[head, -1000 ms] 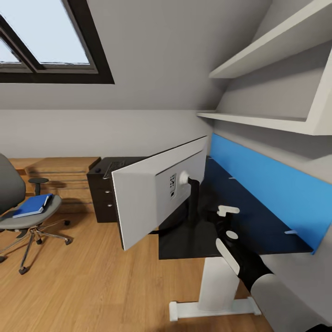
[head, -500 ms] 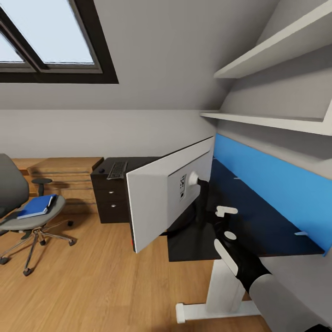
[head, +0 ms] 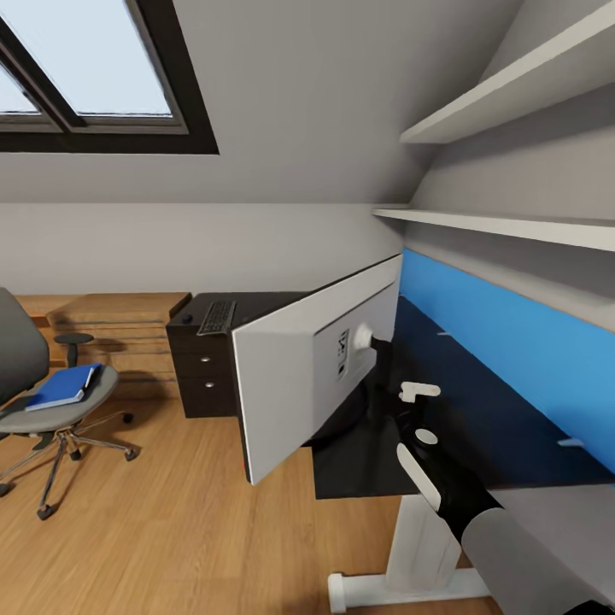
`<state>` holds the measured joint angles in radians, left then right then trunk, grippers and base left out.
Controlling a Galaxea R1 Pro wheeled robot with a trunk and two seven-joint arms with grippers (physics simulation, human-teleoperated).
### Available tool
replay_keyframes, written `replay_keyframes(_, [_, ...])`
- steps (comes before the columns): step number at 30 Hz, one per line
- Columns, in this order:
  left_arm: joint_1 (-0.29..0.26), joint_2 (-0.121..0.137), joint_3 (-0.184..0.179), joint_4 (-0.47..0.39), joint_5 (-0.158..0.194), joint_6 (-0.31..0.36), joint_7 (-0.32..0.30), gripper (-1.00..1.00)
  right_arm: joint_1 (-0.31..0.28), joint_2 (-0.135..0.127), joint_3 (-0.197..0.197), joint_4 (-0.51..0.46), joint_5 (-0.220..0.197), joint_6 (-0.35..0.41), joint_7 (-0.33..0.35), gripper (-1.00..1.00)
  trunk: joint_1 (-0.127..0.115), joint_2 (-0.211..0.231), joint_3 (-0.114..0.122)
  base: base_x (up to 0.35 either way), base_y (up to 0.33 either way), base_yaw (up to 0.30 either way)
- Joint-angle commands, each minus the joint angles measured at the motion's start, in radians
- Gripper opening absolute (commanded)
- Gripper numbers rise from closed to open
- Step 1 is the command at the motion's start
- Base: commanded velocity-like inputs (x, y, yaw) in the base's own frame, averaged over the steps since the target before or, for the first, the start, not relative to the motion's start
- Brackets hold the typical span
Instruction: In the bedroom, organize the workspace by keeping the computer under the desk, ensuring the monitor is on the desk, placing the keyboard on the desk next to the monitor, placing the mouse on the desk next to the keyboard, moving the folder from the swivel chair onto the desk next to the mouse, stacking the notebook on top of the folder with the pen on top of the notebook, and positioning the swivel chair next to the desk.
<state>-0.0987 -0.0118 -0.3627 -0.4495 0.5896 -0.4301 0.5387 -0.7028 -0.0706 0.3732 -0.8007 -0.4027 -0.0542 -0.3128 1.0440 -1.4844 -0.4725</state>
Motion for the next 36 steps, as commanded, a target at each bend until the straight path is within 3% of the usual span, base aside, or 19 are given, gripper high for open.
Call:
replay_keyframes(1, [-0.001, 0.001, -0.008, 0.0, 0.009, -0.005, 0.006, 1.0, -0.001, -0.002, 0.007, 0.0, -0.01, -0.006, -0.008, 1.0, 0.0, -0.001, -0.001, 0.11, 0.085, 0.0])
replay_keyframes(28, [-0.001, 0.0, -0.009, 0.0, 0.009, -0.005, 0.006, 1.0, -0.001, -0.001, 0.007, 0.007, 0.006, -0.007, -0.005, 1.0, 0.0, -0.001, -0.001, 0.079, 0.015, 0.0])
replay_keyframes(29, [-0.001, 0.0, -0.009, 0.0, 0.009, -0.004, 0.006, 1.0, -0.001, -0.001, 0.007, 0.007, 0.015, -0.006, -0.004, -1.0, 0.0, -0.001, -0.001, 0.003, 0.0, 0.0])
replay_keyframes(36, [-0.001, 0.0, -0.009, 0.0, 0.009, -0.004, 0.006, 1.0, -0.001, -0.001, 0.007, 0.008, 0.029, -0.006, -0.004, -1.0, 0.0, -0.001, -0.001, 0.0, 0.0, 0.0])
